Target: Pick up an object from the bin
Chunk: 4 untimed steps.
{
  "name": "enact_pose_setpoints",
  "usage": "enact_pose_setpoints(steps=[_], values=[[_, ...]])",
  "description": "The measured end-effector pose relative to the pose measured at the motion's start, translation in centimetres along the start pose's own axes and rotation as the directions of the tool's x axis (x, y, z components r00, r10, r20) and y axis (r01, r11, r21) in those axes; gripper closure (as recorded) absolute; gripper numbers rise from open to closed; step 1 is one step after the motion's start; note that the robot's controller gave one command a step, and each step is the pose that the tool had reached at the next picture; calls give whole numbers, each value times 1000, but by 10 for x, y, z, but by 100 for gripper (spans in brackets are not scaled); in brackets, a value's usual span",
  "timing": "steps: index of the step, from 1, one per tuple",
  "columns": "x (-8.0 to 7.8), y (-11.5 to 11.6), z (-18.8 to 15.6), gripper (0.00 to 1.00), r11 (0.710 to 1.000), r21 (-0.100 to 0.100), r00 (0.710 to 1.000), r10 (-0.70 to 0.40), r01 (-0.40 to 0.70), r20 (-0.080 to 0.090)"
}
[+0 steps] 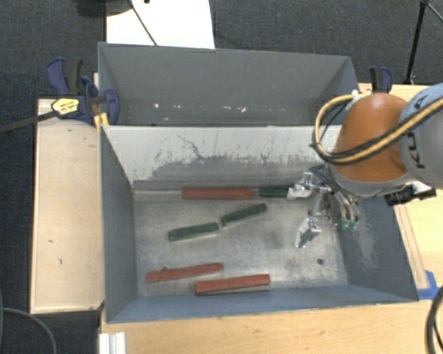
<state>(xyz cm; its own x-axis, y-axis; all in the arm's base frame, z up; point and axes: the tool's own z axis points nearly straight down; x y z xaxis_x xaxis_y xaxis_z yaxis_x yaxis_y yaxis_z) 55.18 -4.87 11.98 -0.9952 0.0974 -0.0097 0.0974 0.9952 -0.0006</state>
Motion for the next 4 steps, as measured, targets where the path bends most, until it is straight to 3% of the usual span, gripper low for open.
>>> enact_pose_setpoints(steps=[1, 2, 3, 4], values=[[-7, 26, 25, 0, 992, -1, 992, 122, -122, -11], [-18, 45, 39, 0, 998, -1, 998, -62, 62, -3], [-21, 126, 44, 100, 985, -7, 985, 171, -171, 7], [-21, 126, 44, 100, 985, -7, 985, 170, -170, 7]])
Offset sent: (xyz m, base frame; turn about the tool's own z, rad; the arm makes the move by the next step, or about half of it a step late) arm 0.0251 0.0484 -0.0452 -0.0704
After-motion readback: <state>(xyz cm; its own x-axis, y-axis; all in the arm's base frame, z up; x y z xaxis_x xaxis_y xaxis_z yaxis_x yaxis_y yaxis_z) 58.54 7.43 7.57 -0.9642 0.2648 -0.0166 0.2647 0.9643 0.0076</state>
